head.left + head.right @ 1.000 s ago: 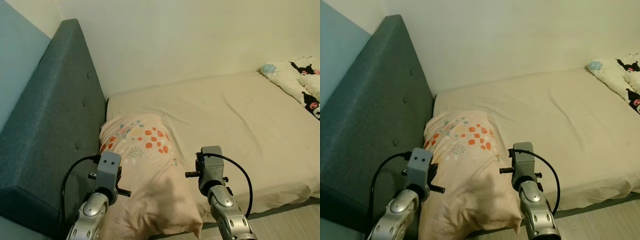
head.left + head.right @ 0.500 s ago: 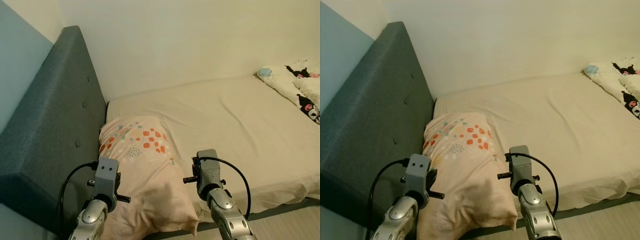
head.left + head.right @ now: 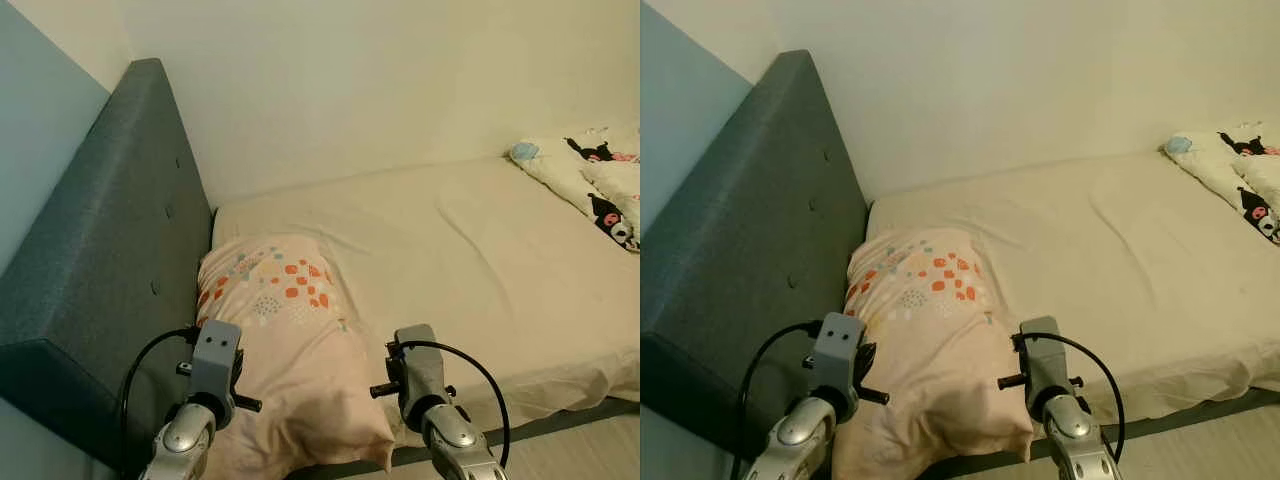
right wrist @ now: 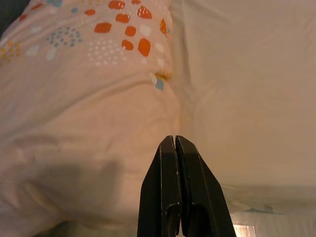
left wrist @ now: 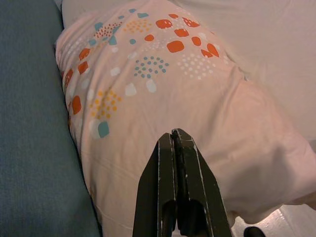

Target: Clean up the room

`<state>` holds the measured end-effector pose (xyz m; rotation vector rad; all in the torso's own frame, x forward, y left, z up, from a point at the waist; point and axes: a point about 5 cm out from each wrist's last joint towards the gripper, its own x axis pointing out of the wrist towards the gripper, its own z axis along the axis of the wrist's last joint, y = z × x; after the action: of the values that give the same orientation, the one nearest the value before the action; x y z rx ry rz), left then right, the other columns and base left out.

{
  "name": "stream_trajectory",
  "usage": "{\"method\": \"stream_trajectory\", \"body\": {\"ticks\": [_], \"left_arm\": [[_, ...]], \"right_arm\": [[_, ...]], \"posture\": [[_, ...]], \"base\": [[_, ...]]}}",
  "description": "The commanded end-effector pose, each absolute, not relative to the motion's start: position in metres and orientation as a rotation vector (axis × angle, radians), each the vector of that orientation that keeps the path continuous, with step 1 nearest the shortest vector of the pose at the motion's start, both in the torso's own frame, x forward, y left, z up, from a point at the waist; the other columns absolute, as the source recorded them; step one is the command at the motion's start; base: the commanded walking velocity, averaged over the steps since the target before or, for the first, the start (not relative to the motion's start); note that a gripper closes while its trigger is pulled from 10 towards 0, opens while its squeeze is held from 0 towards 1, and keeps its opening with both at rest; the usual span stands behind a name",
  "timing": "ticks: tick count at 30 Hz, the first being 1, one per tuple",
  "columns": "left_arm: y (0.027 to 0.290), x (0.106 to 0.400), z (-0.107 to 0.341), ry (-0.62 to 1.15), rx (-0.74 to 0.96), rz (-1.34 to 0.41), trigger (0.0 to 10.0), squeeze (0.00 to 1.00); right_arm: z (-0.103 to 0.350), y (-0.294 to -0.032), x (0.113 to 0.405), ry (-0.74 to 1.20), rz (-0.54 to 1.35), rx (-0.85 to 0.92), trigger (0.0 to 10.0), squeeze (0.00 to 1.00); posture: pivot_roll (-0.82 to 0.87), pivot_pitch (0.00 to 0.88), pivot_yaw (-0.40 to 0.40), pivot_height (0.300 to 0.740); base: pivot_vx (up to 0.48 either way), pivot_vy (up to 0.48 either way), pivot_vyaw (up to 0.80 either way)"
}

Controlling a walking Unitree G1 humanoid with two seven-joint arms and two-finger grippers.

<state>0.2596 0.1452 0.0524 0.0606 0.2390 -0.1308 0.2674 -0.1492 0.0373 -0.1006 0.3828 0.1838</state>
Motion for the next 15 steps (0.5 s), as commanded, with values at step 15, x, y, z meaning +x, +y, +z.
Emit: {"method": "stream_trajectory", "body": {"ticks": [15], "left_arm": [[0.1490, 0.2546, 0.0465, 0.270, 0.053, -0.118, 10.0, 0.00]], "right_arm": [[0.0461, -0.1401, 0.2750, 0.344, 0.184, -0.078, 10.0, 0.00]], "posture": [[-0.06, 0.086, 0.046, 0.740]], "base": [[0.000, 0.000, 0.00]]}}
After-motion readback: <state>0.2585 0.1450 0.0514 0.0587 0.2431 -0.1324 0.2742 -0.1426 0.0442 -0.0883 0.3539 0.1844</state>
